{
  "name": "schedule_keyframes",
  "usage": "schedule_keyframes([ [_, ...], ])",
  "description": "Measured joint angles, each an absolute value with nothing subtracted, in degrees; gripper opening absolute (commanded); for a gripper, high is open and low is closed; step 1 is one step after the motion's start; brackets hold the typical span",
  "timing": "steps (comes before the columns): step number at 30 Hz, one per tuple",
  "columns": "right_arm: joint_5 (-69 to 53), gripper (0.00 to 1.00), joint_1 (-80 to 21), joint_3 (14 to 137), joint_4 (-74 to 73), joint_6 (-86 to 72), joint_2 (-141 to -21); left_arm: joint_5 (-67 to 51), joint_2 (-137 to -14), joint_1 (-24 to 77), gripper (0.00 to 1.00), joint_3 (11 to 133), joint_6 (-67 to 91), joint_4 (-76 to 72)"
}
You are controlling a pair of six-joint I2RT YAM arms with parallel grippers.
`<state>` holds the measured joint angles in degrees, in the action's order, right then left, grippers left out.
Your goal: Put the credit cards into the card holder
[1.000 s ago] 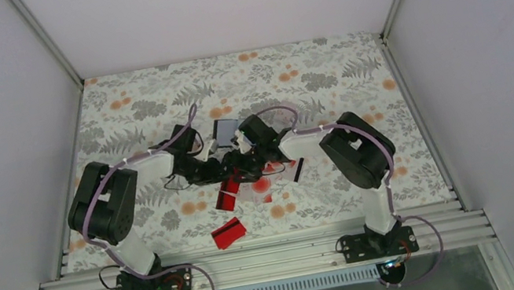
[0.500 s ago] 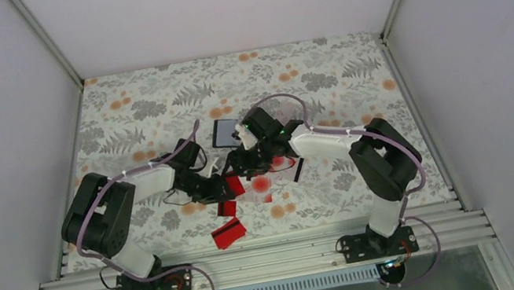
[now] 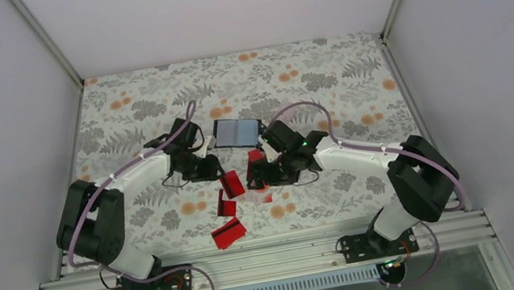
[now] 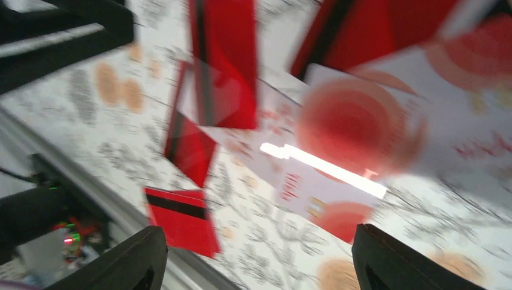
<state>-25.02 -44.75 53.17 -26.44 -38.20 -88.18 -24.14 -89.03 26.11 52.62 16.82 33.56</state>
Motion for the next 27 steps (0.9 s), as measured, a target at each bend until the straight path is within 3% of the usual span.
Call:
schedule_keyframes([
  [8,-18.17,0.79,-44.75,46.94,-29.50,-41.01,-87.68,-19.62,-96.23,27.11,0.40,52.73,16.73,33.91],
  [18,-26.79,0.79,-44.75,48.29,-18.61,-42.92,-94.83,-23.44,-100.33,35.92,0.40,55.70,19.62,28.75],
  [27,-29.63,0.78,-44.31,48.56,-16.10,-45.60,-96.03,-27.05,-99.35,35.73,0.40,52.51,24.21,23.18],
])
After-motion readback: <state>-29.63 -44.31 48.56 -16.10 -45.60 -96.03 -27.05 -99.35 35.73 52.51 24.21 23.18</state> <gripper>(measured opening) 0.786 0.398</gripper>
